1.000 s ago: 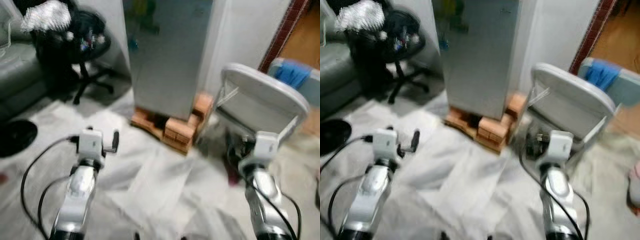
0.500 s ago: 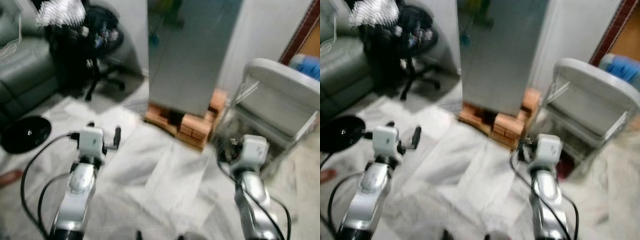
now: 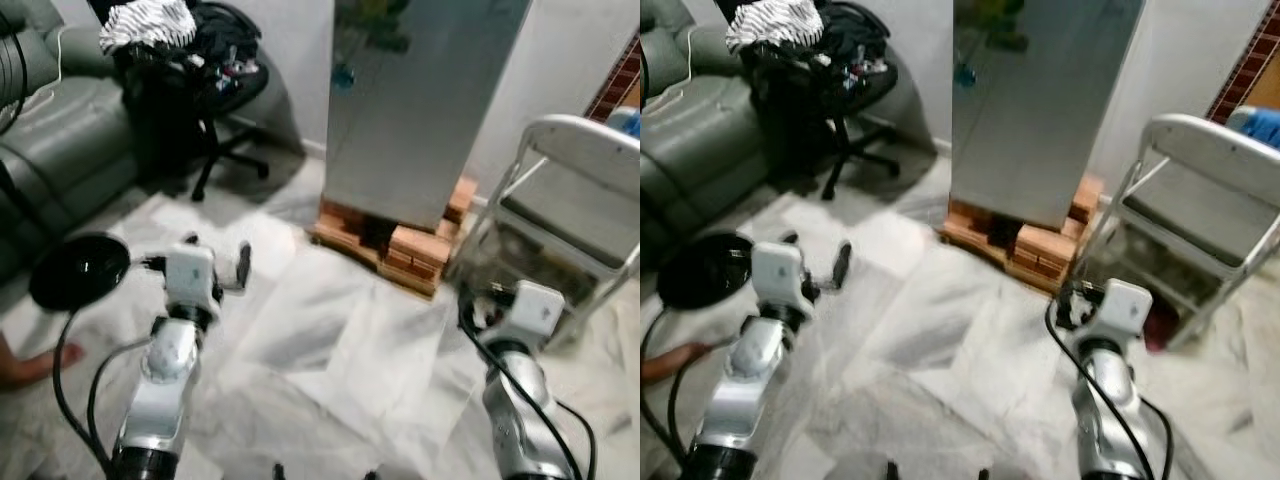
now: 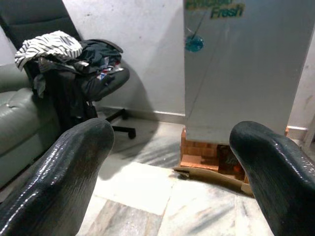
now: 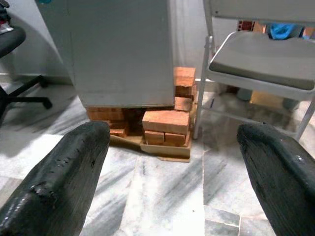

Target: Restocking fridge

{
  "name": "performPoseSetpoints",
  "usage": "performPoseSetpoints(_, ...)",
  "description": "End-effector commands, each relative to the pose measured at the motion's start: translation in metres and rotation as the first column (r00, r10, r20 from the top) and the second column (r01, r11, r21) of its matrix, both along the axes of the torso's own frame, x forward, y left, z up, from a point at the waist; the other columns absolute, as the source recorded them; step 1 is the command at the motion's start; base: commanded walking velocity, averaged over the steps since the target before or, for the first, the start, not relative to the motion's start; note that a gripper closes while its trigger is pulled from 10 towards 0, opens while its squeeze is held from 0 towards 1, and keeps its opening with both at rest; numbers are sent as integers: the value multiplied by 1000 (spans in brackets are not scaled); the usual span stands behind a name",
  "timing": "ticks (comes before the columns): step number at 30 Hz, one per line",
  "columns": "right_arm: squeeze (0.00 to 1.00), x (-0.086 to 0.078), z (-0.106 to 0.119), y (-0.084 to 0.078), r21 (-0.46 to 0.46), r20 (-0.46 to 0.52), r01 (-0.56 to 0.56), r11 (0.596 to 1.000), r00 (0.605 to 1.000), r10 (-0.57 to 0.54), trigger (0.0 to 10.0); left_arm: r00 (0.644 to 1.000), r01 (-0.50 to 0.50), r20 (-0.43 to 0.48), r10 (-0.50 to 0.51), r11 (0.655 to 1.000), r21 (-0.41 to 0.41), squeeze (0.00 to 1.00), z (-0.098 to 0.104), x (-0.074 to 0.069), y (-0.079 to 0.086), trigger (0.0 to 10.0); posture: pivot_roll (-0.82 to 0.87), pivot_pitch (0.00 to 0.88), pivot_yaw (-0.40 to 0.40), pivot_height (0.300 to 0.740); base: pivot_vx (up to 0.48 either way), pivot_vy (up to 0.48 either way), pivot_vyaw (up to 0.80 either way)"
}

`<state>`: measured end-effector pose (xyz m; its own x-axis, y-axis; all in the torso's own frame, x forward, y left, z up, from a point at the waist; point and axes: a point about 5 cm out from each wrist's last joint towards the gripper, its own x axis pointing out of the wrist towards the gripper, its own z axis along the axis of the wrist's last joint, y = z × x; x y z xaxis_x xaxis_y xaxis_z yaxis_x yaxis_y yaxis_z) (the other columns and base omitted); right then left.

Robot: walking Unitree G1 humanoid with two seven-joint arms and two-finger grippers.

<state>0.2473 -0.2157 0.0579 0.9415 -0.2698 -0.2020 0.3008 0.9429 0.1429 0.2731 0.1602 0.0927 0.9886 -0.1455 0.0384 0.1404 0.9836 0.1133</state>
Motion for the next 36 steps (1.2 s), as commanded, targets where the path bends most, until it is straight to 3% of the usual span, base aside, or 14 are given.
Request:
performPoseSetpoints(1,0,5,3,9,19,15,-22,1000,1000,22,10000,1000,-17,-2,17,1000,11,0,0,-2,8,10000,48,39,-16,740,337,341,0)
performPoseSetpoints(24,0,9,1,7,17,10,-25,1000,1000,25,10000,1000,-2,-4,2,1000,-8,0,-1,-5,5,10000,55,52,-23,740,394,271,0)
performPoseSetpoints(36,0,11,1,8,15,12,-31,999,999,31,10000,1000,3,-9,-3,1000,-13,0,-3,-6,5,10000,60,46,-28,740,457,0,-255)
